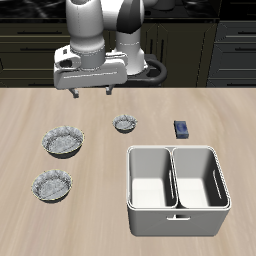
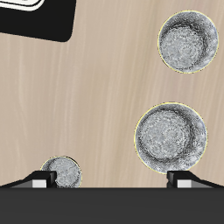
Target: Place the largest bowl in the left side of the drainer and place the smallest bowl in the right side
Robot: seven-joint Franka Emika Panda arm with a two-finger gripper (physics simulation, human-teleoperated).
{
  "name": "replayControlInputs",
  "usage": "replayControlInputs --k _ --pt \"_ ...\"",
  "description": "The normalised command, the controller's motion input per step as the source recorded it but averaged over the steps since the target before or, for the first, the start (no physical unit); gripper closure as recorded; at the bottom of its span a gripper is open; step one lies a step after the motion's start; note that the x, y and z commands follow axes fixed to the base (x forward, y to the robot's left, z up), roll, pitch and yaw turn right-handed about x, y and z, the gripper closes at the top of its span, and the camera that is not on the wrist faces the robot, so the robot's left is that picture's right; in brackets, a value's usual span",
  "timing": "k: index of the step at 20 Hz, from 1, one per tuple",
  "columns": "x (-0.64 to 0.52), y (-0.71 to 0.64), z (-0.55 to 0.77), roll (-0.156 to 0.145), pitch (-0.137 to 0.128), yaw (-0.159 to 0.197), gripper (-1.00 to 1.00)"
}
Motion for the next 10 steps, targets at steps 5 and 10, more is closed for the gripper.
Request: replayControlInputs --k 5,10 --pt "0.14 -0.29 -0.15 -0.026 -0.002 0.017 -1.00" --pt "0.03 -0.07 -0.19 0.002 0.012 -0.013 -1.00"
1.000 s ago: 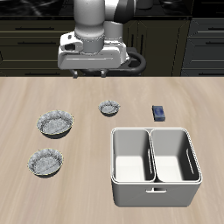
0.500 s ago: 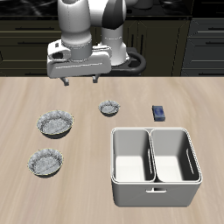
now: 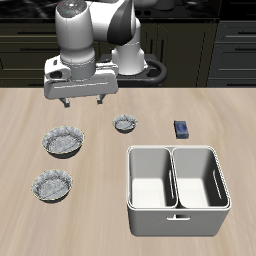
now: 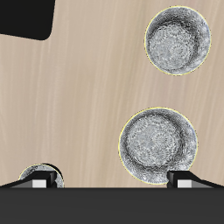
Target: Place the largest bowl in the left side of the drainer and place the smallest bowl in the right side
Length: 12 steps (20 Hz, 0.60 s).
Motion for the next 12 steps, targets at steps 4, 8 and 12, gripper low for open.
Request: replayControlInputs --k 4,8,12 --pt "-0.01 -0.01 -0.29 -0.012 -0.001 -0.019 -1.00" --pt "0.01 -0.06 -0.32 -0.024 0.024 -0.053 -1.00" --pt "0.01 -0.06 -0.25 -0.015 0.012 -0.021 -1.00"
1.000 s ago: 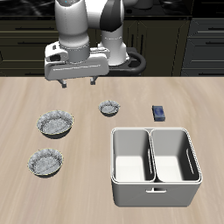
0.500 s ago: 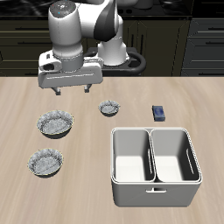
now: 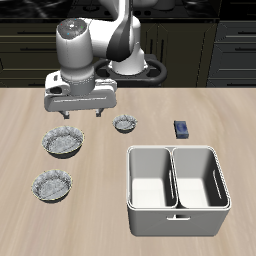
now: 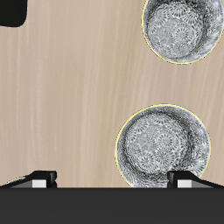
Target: Place the largest bowl in the left side of the drainer and place the smallest bowl in the right side
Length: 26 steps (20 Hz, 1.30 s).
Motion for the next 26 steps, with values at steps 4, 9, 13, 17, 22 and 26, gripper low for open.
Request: replayControlInputs --k 4,9,13,17,22,26 --pt "0.04 -0.10 -0.15 -0.031 0.007 -0.039 -1.00" --pt "0.01 -0.05 -0.24 -0.026 0.018 -0.033 -1.00" --pt "0.05 0.04 -0.29 -0.003 0.037 -0.034 -1.00" --pt "0.05 0.07 -0.21 0.007 0.026 -0.006 -1.00" --pt "0.06 -0.02 -0.32 -0.012 0.058 -0.045 -1.00" --pt "0.02 0.00 -0.27 0.001 0.039 -0.016 -1.00"
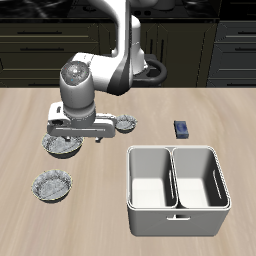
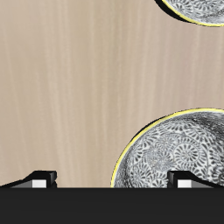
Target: Place the largest bowl in the left side of the drainer and place the smallest bowl in the right side
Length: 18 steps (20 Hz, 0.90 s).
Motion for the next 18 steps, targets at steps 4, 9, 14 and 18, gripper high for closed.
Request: replayControlInputs --k 4,9,14,18 --pt "-0.01 0.01 -0.25 0.011 0.043 -0.019 -1.00" --pt "-0.02 0.01 -0.26 0.022 0.053 -0.023 1.00" --pt "-0.06 0.04 0.01 0.018 0.002 -0.014 1.00" --pt "-0.01 0.02 0.06 0.008 0.005 -0.008 1.00"
